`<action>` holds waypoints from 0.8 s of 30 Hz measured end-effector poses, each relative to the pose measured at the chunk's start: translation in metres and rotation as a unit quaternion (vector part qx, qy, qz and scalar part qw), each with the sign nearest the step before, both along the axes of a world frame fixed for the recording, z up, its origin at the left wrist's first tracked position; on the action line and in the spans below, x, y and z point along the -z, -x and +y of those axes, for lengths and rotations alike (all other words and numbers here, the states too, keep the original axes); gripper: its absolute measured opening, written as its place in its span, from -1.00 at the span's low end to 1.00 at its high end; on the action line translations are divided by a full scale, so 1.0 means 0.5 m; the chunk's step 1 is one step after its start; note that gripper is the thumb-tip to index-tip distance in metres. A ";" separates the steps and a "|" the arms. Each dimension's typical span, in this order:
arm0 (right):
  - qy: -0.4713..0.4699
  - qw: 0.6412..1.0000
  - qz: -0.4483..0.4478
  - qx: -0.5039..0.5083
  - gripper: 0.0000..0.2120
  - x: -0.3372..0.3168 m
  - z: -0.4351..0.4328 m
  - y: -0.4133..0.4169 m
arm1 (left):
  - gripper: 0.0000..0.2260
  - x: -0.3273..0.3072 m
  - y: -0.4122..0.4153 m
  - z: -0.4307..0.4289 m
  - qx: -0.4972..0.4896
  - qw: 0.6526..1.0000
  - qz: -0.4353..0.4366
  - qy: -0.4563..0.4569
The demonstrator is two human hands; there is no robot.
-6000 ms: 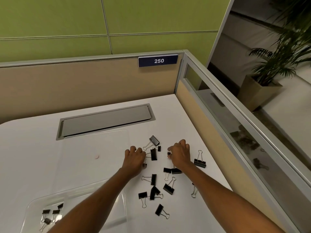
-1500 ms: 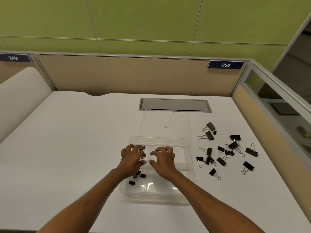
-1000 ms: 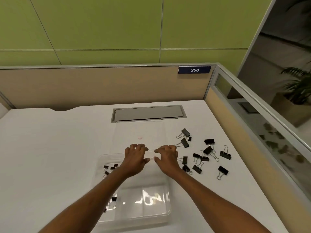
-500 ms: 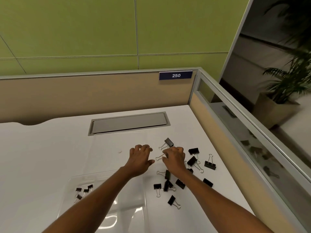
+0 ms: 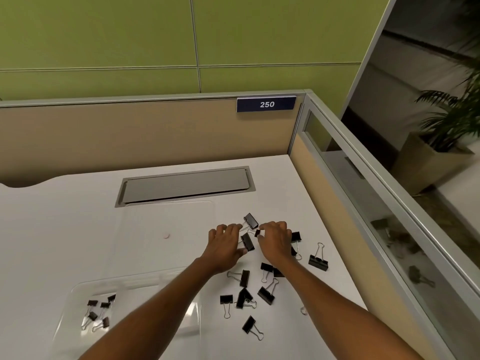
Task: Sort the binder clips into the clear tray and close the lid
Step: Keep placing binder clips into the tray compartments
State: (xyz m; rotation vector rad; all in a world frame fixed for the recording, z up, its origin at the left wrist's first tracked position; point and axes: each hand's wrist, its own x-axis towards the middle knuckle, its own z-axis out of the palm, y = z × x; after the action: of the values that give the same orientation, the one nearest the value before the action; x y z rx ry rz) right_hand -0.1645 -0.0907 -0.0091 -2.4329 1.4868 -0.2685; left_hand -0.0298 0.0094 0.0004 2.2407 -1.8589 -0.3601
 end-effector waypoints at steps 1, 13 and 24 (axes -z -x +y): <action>0.003 1.000 0.009 -0.004 -0.77 0.006 -0.007 -0.002 | -0.41 0.004 0.003 -0.004 -0.001 1.000 -0.001 -0.002; 0.021 0.995 0.085 -0.039 -0.79 0.047 -0.041 -0.031 | -0.43 0.025 0.011 -0.036 -0.040 0.999 0.005 -0.007; 0.005 0.994 0.106 -0.030 -0.88 0.041 -0.035 -0.035 | -0.46 0.014 0.003 -0.018 -0.055 0.998 0.022 0.011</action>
State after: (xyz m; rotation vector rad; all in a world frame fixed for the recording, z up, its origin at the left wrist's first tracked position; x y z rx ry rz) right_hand -0.1470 -0.1083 -0.0298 -2.5752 1.4942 -0.0048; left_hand -0.0314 0.0005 -0.0068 2.2896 -1.7019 -0.3656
